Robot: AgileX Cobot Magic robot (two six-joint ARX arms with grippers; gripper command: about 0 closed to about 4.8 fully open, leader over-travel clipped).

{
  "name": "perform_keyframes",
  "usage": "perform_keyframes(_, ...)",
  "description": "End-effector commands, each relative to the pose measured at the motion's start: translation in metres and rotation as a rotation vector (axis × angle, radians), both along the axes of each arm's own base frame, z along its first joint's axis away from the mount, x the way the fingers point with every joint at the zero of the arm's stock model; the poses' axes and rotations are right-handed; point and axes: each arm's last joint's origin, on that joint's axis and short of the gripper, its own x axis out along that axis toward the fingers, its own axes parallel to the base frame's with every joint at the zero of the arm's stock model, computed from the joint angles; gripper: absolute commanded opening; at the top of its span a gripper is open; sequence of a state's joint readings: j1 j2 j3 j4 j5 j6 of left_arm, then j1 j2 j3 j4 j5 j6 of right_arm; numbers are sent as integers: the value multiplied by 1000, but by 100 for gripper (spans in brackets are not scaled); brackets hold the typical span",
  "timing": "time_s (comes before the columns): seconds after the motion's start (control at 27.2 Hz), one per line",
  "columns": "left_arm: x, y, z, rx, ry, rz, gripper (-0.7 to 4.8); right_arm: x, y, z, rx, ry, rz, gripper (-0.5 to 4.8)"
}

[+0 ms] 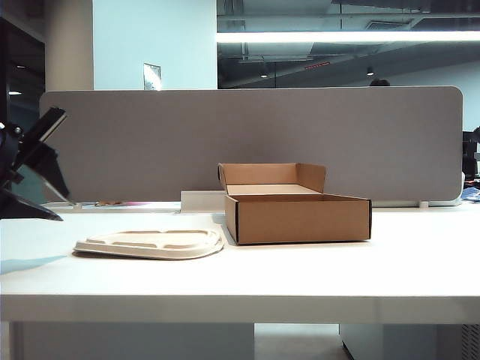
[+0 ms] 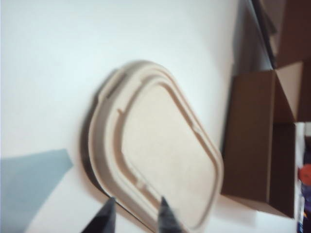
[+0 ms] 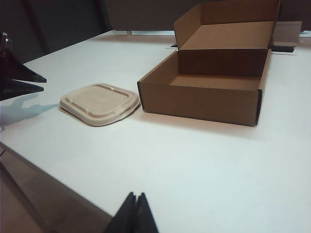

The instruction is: Pick up the lid and place it into the paper box.

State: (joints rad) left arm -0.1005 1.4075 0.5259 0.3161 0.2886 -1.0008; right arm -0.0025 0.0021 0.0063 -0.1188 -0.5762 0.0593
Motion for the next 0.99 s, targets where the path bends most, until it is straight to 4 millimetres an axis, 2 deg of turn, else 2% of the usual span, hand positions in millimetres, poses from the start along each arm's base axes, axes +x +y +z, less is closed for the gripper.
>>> perform_keyframes(0.04,1,2,2,67,-31,23,117,0,0,-1,0,-6,-1,-8)
perform_keyframes(0.52,11,2,10,268,-115,-62,140,0,0,-1,0,-6,-1,-8)
perform_keyframes(0.66,25,0,6,261,-56,-106,145,0,0,-1,0,-6,0,-8)
perform_keyframes(0.74,34,-2,3,251,6,-131,183,0,0,-1,0,-6,0,-8)
perform_keyframes(0.99,38,-2,-2,253,46,-136,190,0,0,-1,0,-6,0,-8)
